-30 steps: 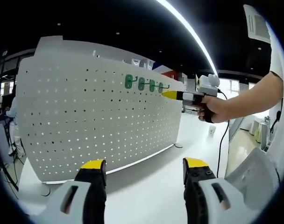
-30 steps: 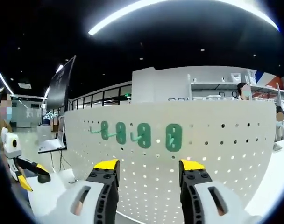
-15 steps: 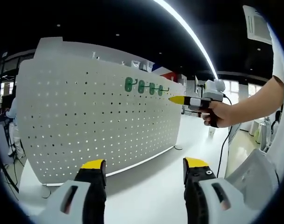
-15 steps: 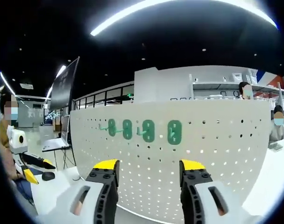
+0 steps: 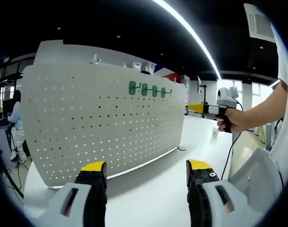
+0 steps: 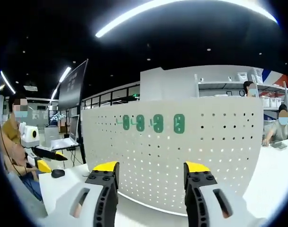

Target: Insert the hook assembly into the mounting plate slot until the hook locks in place.

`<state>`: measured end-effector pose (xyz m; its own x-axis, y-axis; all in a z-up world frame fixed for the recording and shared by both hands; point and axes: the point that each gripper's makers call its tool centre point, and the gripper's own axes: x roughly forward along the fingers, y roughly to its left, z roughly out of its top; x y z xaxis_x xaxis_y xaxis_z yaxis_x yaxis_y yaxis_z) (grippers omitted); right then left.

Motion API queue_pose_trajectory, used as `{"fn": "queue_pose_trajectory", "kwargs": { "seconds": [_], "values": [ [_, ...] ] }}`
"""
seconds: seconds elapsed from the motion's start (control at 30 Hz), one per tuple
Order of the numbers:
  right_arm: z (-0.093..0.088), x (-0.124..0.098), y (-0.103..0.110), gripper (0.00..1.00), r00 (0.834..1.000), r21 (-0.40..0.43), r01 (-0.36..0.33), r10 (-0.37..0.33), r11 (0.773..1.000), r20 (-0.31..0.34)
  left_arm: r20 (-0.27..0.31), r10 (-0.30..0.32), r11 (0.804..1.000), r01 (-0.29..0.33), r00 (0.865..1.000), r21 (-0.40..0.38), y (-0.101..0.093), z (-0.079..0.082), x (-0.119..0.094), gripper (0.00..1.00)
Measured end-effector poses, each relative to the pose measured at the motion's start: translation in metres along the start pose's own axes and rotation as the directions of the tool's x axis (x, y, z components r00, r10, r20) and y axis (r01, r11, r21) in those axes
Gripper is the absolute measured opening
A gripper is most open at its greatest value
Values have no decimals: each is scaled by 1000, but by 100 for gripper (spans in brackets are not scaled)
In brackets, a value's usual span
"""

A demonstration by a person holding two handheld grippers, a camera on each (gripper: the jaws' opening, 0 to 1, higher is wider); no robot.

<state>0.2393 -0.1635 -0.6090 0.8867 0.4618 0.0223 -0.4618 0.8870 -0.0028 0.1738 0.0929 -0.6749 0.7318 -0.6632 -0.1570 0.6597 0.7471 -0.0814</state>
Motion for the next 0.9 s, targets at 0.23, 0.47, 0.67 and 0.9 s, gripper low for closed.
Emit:
{"fn": "queue_pose_trajectory", "kwargs": {
  "seconds": [0.23,0.47,0.67,0.9],
  "values": [
    [-5,-24,1,54,1000,17,-2,2,1000,-7,-5,23,1000,-23,1000,-7,8,-7,-17,71],
    [-15,-48,5,54,1000,29,3,-2,1000,-22,-17,53,999,-53,998,-12,14,-14,-37,71],
    [-28,-69,8,54,999,44,7,-5,999,-42,-36,75,997,-76,997,-29,15,-27,-53,72],
    [-37,-88,9,54,998,51,16,-13,999,-57,-75,97,994,-101,992,-45,15,-48,-74,71]
  ]
}}
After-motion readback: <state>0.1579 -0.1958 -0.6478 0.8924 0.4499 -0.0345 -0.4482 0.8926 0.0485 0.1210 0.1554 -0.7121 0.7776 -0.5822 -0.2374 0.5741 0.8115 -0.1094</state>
